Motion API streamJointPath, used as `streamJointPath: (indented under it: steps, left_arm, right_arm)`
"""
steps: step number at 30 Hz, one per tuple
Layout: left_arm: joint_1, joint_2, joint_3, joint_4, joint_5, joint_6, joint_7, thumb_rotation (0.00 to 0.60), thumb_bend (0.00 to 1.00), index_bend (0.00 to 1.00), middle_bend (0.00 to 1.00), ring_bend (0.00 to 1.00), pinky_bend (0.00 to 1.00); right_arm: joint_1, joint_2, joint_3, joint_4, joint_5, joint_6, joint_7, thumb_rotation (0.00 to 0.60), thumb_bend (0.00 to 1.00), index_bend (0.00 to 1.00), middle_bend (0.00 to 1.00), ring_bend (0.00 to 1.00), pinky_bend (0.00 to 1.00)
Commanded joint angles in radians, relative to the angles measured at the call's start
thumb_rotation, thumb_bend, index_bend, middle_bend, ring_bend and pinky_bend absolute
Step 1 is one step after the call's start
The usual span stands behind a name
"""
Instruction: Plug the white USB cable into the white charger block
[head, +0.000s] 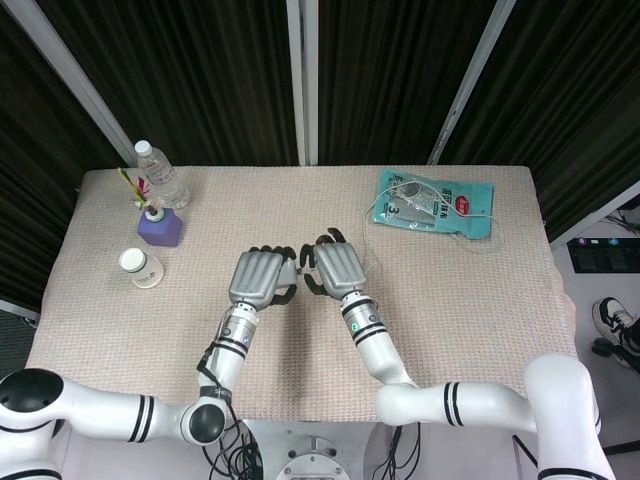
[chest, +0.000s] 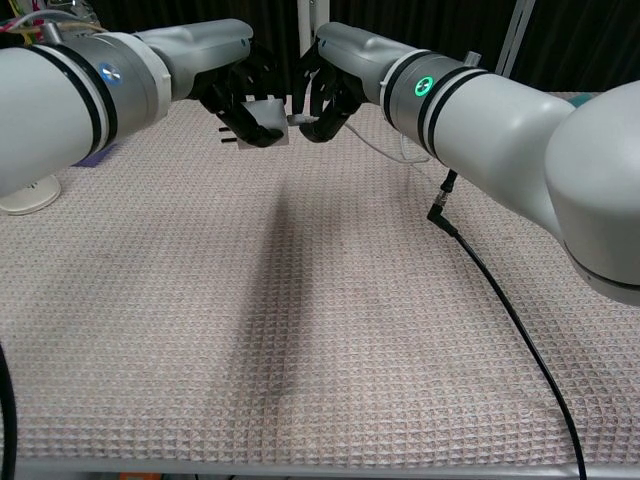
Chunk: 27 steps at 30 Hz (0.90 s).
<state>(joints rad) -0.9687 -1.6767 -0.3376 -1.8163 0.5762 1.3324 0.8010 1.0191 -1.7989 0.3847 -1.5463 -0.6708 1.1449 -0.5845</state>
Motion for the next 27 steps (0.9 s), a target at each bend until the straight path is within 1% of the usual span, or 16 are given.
streamJointPath:
  steps: [1,7,16,26,27]
  left_arm:
    - [0.000,0.000,0.000,0.001,0.000,0.000,-0.001,0.548,0.33,0.46,0.45,0.31,0.34]
    - [-0.003,-0.004,0.000,0.005,-0.001,0.003,0.002,0.546,0.33,0.46,0.45,0.31,0.34]
    - [-0.004,-0.008,-0.014,0.009,-0.016,0.009,-0.008,0.548,0.33,0.46,0.45,0.31,0.36]
    - [-0.003,-0.003,-0.014,0.003,-0.012,0.003,-0.016,0.549,0.33,0.46,0.45,0.31,0.36]
    - [-0.003,-0.002,-0.014,0.003,-0.013,0.002,-0.017,0.548,0.33,0.46,0.45,0.31,0.36]
  right_arm:
    - [0.001,-0.003,0.000,0.003,-0.001,0.000,0.000,0.600,0.34,0.54,0.53,0.26,0.10]
    - [0.004,-0.018,0.002,0.014,-0.006,0.000,0.000,0.600,0.34,0.55,0.54,0.26,0.10]
    - [0.004,-0.046,0.008,0.025,-0.013,0.023,-0.003,0.600,0.34,0.56,0.54,0.27,0.10]
    - [0.004,-0.065,0.013,0.042,-0.022,0.024,-0.004,0.600,0.34,0.56,0.54,0.27,0.10]
    - [0.003,-0.063,0.012,0.039,-0.021,0.021,-0.006,0.600,0.34,0.54,0.54,0.27,0.10]
